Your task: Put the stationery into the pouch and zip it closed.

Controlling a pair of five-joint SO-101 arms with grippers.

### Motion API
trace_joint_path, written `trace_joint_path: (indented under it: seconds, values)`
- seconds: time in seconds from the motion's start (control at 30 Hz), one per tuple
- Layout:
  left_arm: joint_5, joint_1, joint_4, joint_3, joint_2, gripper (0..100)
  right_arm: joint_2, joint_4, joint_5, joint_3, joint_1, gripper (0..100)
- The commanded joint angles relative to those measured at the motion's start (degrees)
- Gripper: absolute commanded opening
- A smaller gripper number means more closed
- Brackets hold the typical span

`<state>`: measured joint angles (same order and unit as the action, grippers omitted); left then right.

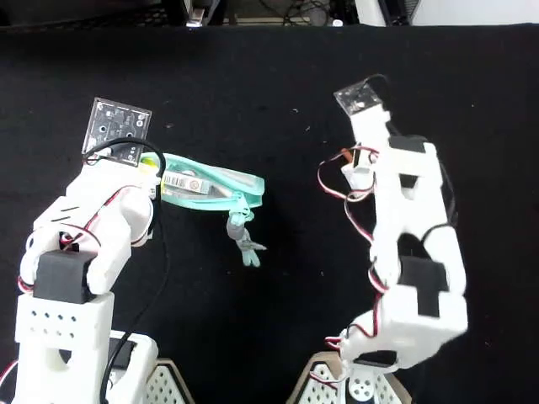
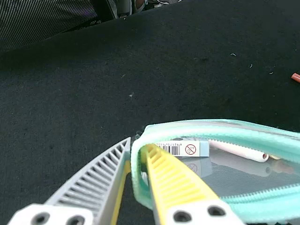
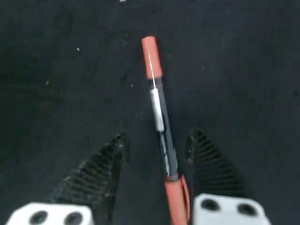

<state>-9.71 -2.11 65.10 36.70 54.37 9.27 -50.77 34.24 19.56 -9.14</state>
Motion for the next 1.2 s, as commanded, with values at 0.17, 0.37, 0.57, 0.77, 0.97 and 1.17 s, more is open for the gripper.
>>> trace_joint_path:
  seconds: [0.17, 0.37, 0.57, 0.77, 0.97, 1.17]
  values:
    - [-0.44, 0.04, -0.26, 0.84, -0.88, 4, 11.21, 2.11, 3.52, -11.82, -0.26, 19.8]
    - [-0.44, 0.04, -0.26, 0.84, -0.88, 4, 19.38, -1.76, 3.6, -19.74, -1.05, 8.8]
    - [-0.44, 0.04, -0.26, 0.84, -0.88, 4, 20.18, -9.32, 3.6, -23.96, -0.97, 1.4]
    - [-0.44, 0.04, -0.26, 0.75, -0.88, 4, 13.85, -18.46, 3.16, -23.25, -0.88, 1.1]
    - [-0.44, 0.04, -0.26, 0.75, -0.88, 4, -3.65, -18.37, 0.44, -4.62, 4.66, 1.1]
    - [-0.44, 0.04, -0.26, 0.75, -0.88, 4, -24.92, -6.07, -3.6, 23.6, 16.97, 1.1]
